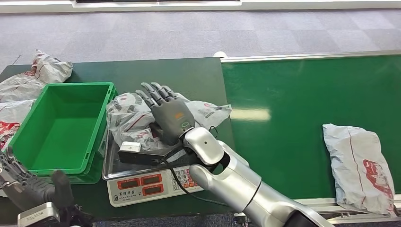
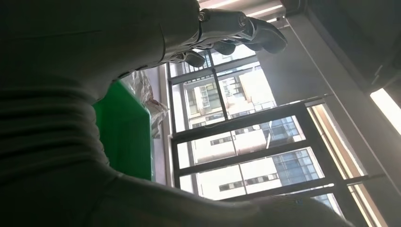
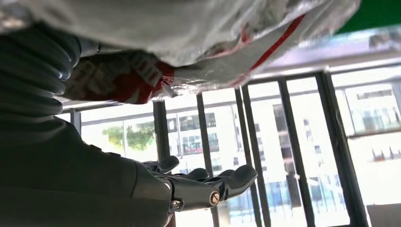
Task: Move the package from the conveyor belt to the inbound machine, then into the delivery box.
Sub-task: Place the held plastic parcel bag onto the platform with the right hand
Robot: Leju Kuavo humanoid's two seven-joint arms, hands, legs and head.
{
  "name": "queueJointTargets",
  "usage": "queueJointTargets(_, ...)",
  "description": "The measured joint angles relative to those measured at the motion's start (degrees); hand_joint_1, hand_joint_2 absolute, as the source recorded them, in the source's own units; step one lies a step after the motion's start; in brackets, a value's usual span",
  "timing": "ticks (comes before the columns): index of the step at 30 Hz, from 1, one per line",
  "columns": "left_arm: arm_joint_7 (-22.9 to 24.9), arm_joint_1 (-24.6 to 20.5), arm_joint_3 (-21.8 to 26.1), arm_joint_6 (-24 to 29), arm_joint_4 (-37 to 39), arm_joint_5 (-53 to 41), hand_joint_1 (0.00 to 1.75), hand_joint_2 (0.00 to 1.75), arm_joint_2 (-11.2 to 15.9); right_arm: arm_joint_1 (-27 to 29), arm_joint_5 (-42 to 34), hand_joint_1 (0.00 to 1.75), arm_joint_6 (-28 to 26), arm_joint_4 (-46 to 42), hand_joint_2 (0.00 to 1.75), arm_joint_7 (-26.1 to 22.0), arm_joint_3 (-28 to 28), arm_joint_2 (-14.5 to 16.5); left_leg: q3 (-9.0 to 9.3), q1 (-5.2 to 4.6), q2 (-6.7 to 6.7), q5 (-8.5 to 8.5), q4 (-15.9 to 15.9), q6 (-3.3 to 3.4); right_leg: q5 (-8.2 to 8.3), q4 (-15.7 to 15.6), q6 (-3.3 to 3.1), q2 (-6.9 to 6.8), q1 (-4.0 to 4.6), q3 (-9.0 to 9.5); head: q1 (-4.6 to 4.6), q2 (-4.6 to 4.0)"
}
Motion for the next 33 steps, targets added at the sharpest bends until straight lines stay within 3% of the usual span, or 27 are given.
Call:
queueJointTargets(10,0.0,-0.8,0.4,0.0,-1.3,2.0,0.0,0.0,-0.3,2.6,-1.6,0.0,0.4,-19.2,1.75,-0.9,-11.1,-6.4,0.01,-0.04,0.01,-0.02,0.1,0.03,0.03,0.0,0.02,-0.01,-0.03,-0.01,0.0,0.0)
queueJointTargets(18,0.0,-2.7,0.4,0.0,-1.0,3.7,0.0,0.0,0.2,2.6,-9.8,0.0,1.7,-24.7,1.75,-4.6,-14.8,-9.0,0.02,-0.02,0.02,0.0,0.1,0.01,0.04,0.0,0.02,0.0,0.01,-0.01,0.0,0.0)
queueJointTargets(26,0.0,-3.2,0.0,0.0,-1.1,4.3,0.0,0.0,0.6,2.9,-10.9,0.0,1.3,-26.9,1.75,-5.1,-15.7,-10.2,0.01,-0.02,0.04,-0.01,0.1,0.02,0.04,0.0,0.02,0.01,-0.01,-0.01,0.01,0.0)
queueJointTargets(31,3.6,-5.4,-1.9,-2.7,1.7,-7.6,0.0,0.0,2.5,3.4,-8.4,0.0,-0.4,-29.8,1.75,-3.6,-16.9,-12.0,0.0,-0.05,-0.13,0.01,0.1,0.04,0.04,0.0,0.02,-0.17,-0.01,0.03,0.0,0.0)
queueJointTargets(33,8.4,-7.7,-3.4,-6.3,4.0,-16.9,0.0,0.87,3.8,3.9,-6.6,0.0,-0.5,-31.1,1.75,-3.2,-17.4,-13.4,0.02,-0.05,-0.12,0.03,0.2,0.06,0.07,0.0,0.03,-0.17,-0.01,0.03,-0.01,0.0)
